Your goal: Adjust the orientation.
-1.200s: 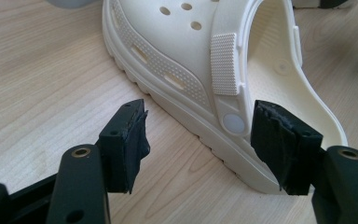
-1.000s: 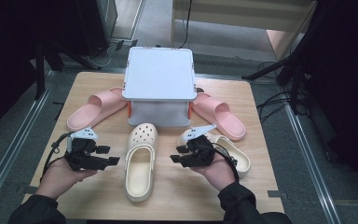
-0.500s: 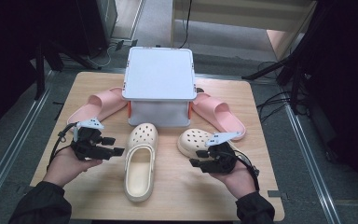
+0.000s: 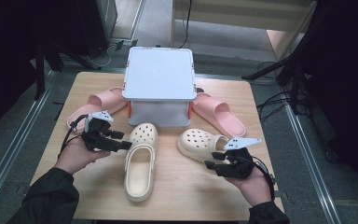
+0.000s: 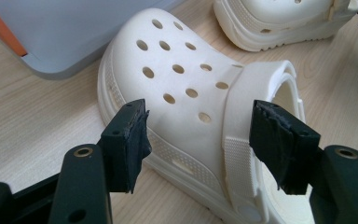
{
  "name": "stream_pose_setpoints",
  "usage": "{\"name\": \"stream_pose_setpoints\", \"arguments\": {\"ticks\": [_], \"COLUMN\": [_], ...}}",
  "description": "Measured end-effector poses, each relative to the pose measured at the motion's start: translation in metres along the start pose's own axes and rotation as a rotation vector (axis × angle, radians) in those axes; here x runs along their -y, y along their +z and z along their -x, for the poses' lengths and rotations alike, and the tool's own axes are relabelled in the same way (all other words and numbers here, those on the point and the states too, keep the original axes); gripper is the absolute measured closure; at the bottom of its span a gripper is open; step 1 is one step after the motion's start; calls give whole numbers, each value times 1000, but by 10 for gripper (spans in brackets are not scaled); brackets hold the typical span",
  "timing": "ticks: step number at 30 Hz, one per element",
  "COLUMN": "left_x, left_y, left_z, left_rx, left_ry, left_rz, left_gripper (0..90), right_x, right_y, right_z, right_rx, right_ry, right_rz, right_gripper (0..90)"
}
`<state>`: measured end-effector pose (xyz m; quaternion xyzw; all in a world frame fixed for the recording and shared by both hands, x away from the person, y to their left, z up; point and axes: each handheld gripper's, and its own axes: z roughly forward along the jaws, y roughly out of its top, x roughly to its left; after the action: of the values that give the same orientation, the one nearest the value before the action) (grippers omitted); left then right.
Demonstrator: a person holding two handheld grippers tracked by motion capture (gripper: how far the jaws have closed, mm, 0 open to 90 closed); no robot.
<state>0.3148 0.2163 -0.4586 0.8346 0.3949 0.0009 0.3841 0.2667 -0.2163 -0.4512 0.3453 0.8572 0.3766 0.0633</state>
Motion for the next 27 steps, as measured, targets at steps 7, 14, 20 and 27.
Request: {"name": "stream_pose_setpoints", "arguments": {"ticks": [7,14,20,27], "left_x": [-3,-2,0,2], "left_y": [3,2,2,0], "left_z": [-3,-4,-5,-4], "left_rx": [5,0,-2,-9], "left_ry": [-7,-10,-13,-14], "left_rz": [0,0,-4,-2], "left_gripper": [368,368,368,379], "right_x": [8,8,11,8], "right_y": [1,-1,2,29], "right_z": [15,23,34,40], "right_rx": [24,-6,42,10], "right_ry": [9,5,15,-15], "right_rz": [-11,14,-23,-99], "right_gripper": [550,531,553,663]}}
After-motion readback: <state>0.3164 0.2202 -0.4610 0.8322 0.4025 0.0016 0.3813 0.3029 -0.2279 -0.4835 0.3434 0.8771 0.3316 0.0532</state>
